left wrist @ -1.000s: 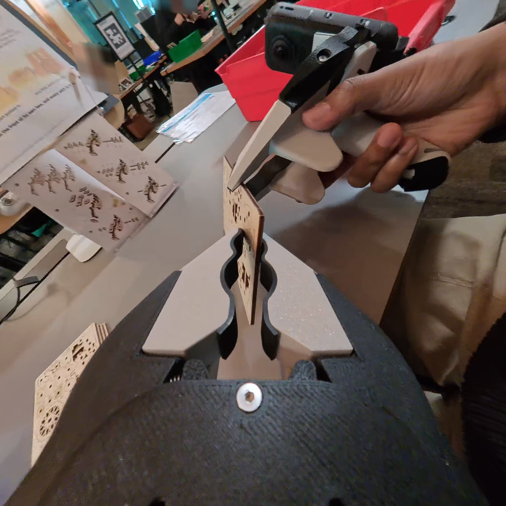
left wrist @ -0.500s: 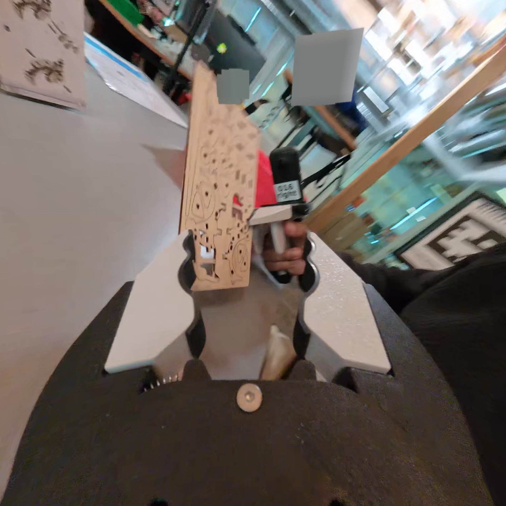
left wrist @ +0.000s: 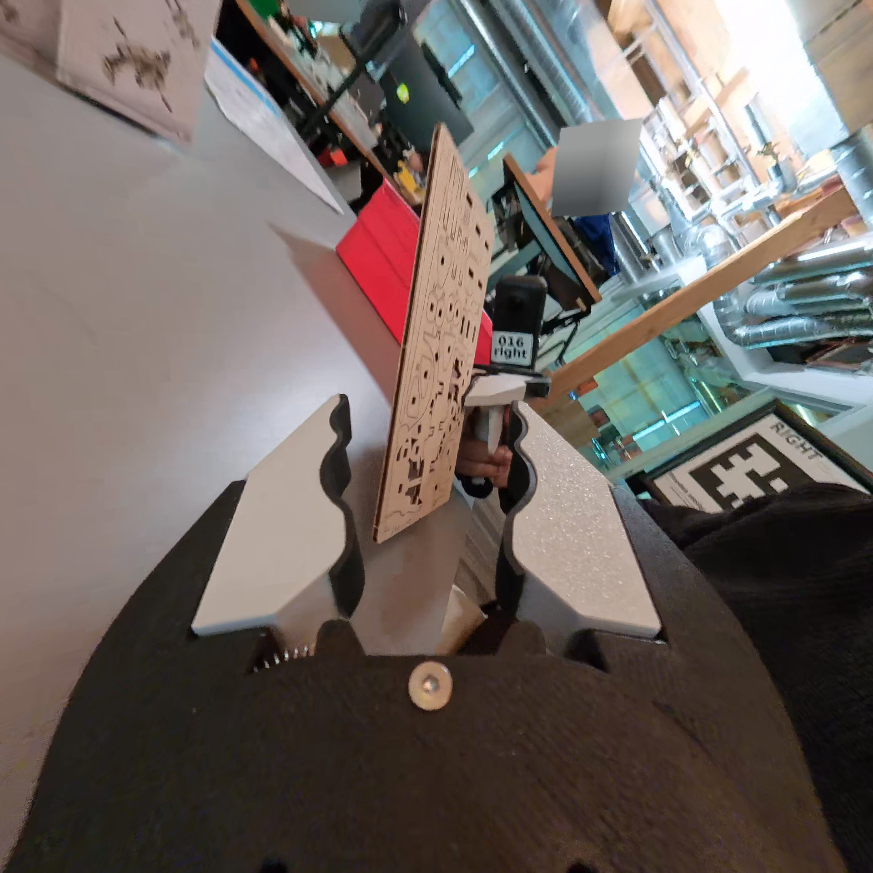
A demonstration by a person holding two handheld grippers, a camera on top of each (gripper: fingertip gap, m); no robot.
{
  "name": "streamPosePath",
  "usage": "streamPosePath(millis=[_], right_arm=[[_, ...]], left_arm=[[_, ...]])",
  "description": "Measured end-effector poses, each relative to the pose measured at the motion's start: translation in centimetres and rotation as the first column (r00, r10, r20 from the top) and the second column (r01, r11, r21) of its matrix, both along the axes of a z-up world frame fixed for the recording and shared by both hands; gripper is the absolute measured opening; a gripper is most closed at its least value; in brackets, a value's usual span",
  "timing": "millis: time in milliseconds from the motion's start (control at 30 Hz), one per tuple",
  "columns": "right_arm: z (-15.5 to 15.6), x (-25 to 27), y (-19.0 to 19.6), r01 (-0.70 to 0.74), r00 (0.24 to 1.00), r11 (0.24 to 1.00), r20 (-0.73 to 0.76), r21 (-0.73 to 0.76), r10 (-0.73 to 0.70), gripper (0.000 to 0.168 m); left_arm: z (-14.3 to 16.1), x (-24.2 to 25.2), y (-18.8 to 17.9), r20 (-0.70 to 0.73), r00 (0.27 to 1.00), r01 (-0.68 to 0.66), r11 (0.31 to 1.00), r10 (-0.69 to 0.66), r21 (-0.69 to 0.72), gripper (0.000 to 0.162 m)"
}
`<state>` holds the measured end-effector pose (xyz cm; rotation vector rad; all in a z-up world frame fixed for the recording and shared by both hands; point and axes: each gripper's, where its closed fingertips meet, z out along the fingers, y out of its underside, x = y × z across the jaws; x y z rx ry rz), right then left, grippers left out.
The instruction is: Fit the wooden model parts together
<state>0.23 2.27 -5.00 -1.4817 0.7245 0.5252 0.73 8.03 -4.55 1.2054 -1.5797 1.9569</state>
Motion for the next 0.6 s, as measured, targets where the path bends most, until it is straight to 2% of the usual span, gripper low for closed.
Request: streamPosePath(millis=[100,233,267,600], right_arm=[[0.1,-0.2,0.1,-0.008,1.0,1.0,-0.012,0.014,0.008,0.001],[0.6,-0.1,0.0,-0.007,0.999,0.998,-0.034,0.058,0.009,0.001],[0.6,-0.1,0.0,-0.006,0.999,0.998,-0.041,0.063,0.008,0.001],[0.7,0.2,-0.3,0.006,0.998,0.995,-0.061,0.096,-0.001,0.003]], left_arm=[[-0.2,-1.0,-1.0,0.002,0.998,0.064,0.998,-0.064,0.012,0.045],[-0.4,-1.0,-0.9,0.014,0.997,0.071,0.997,-0.072,0.027,0.011],[-0.3,-1.0,-0.8,0.013,0.997,0.073,0.997,-0.074,0.023,0.006],[0.5,-1.7,-1.1,0.029,0.993,0.115,0.993,-0.114,-0.035,0.0]])
